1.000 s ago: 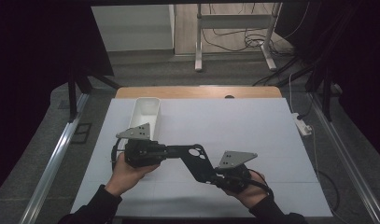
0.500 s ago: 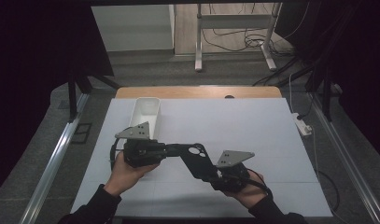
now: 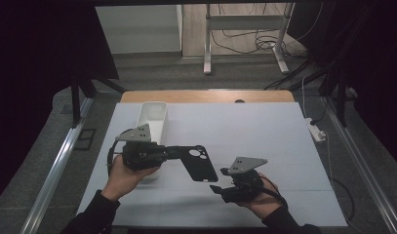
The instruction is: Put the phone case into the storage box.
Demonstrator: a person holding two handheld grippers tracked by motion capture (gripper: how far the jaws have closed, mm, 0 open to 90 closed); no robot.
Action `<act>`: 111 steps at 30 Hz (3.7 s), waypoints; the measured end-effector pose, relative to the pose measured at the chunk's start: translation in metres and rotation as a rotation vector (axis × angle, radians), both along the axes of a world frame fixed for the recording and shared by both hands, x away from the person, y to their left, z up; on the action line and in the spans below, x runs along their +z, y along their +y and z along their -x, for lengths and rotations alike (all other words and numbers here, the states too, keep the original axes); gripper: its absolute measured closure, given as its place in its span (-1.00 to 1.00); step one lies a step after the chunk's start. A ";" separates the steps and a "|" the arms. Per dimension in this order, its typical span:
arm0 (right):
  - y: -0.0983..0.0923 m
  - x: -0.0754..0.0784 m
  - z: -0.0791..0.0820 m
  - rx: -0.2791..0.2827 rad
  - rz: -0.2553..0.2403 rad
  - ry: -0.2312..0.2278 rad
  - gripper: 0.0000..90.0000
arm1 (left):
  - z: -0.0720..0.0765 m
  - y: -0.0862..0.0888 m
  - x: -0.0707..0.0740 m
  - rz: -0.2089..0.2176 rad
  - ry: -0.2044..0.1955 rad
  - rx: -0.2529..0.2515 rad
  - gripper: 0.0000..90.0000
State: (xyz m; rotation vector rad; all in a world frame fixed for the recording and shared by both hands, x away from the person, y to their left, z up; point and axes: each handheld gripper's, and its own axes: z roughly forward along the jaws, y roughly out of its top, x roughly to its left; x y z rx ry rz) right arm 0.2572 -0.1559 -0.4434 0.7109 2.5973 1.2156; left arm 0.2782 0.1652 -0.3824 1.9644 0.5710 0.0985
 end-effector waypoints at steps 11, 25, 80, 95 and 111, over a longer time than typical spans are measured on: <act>-0.020 0.002 0.002 -0.057 -0.009 -0.013 -0.39 | -0.006 0.021 0.007 -0.055 -0.022 0.063 0.83; -0.049 0.000 0.007 -0.153 0.010 -0.019 -0.67 | -0.011 0.047 0.021 -0.091 -0.054 0.122 0.83; -0.125 -0.012 0.026 -0.450 0.028 0.083 -1.00 | -0.049 0.125 0.047 -0.178 -0.103 0.300 0.83; -0.124 -0.013 0.024 -0.433 0.037 0.092 -1.00 | -0.074 0.126 0.036 -0.220 -0.087 0.326 0.83; -0.123 -0.014 0.024 -0.427 0.044 0.099 -0.99 | -0.096 0.126 0.019 -0.231 -0.072 0.353 0.83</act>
